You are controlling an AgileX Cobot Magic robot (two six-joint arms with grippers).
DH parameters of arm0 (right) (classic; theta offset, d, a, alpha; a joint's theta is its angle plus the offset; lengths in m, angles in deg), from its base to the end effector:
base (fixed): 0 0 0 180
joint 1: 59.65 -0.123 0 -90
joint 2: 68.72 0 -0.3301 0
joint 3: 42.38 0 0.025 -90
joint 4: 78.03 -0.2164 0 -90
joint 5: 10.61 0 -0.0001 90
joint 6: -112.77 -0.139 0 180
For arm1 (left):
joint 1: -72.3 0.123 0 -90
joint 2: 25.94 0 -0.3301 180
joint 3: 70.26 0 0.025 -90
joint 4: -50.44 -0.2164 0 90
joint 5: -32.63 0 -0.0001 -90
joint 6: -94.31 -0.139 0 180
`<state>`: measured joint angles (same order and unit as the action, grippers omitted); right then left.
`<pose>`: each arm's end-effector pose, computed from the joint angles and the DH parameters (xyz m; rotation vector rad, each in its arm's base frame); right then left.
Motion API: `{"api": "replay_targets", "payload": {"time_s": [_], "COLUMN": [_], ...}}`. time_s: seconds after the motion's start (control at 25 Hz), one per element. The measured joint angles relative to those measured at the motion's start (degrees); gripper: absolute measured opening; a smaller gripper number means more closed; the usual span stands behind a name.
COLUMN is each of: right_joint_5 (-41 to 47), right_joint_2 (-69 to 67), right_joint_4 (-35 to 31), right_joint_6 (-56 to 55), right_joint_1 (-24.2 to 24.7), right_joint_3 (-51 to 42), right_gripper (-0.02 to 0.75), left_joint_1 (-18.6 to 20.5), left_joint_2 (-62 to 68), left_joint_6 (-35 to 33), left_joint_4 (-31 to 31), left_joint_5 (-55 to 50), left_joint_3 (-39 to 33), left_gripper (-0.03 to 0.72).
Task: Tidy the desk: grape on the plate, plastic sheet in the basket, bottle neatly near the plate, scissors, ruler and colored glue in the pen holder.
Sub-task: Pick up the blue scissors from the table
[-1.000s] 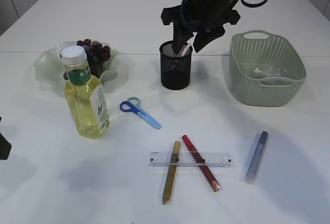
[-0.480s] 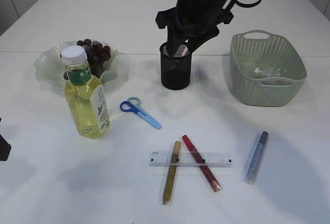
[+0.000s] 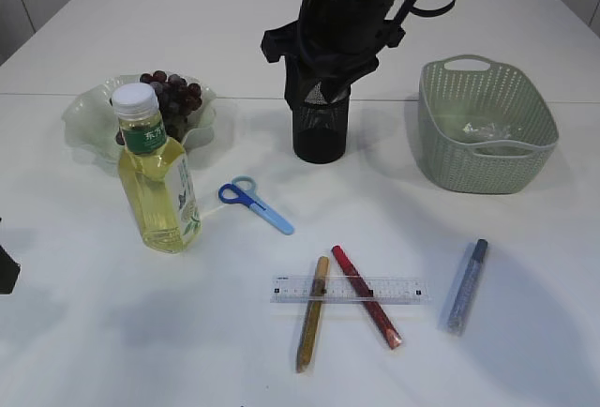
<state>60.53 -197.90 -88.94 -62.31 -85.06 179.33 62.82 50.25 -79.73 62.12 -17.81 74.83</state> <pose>0.4176 0.2259 0.2863 -0.6919 2.6999 0.3574 0.1708 -0.0505 0.2592 -0.0610 2.8301 -0.3123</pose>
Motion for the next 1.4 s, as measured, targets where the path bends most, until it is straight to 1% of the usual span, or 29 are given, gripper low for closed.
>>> {"api": "replay_targets", "payload": {"time_s": [0.12, 0.36, 0.52, 0.6, 0.8, 0.96, 1.28, 1.4], "right_joint_5": [0.0, 0.0, 0.0, 0.0, 0.0, 0.0, 0.0, 0.0], "right_joint_2": [-0.1, -2.1, -3.2, -3.2, -3.2, -3.2, -2.2, 0.6], "right_joint_4": [0.0, 1.3, 2.5, 2.9, 3.0, 4.0, 4.5, 6.9], "right_joint_6": [0.0, 0.1, 0.4, 1.5, 9.1, 10.2, 4.7, 2.4], "right_joint_1": [-0.5, -2.2, -2.5, -2.5, -2.7, -4.1, -4.0, -3.9], "right_joint_3": [0.1, 0.2, 0.2, 0.2, 0.2, 0.2, 0.2, 0.2], "right_gripper": [0.384, 0.382, 0.380, 0.380, 0.377, 0.377, 0.376, 0.376], "left_joint_1": [0.0, 0.0, 0.0, 0.0, 0.0, 0.0, 0.0, 0.0], "left_joint_2": [0.0, 0.0, 0.0, 0.0, 0.0, 0.0, -0.6, -1.7], "left_joint_6": [0.0, -0.1, -0.1, -0.1, -0.1, -0.2, -1.1, -2.1], "left_joint_4": [0.0, 0.0, 0.0, 0.0, 0.0, 0.0, 0.7, 0.7], "left_joint_5": [0.0, 0.0, 0.0, 0.0, 0.0, 0.0, 0.0, -1.9], "left_joint_3": [0.0, 0.0, 0.0, 0.0, 0.0, 0.0, 0.1, 2.1], "left_gripper": [0.417, 0.416, 0.415, 0.415, 0.415, 0.415, 0.412, 0.390]}}
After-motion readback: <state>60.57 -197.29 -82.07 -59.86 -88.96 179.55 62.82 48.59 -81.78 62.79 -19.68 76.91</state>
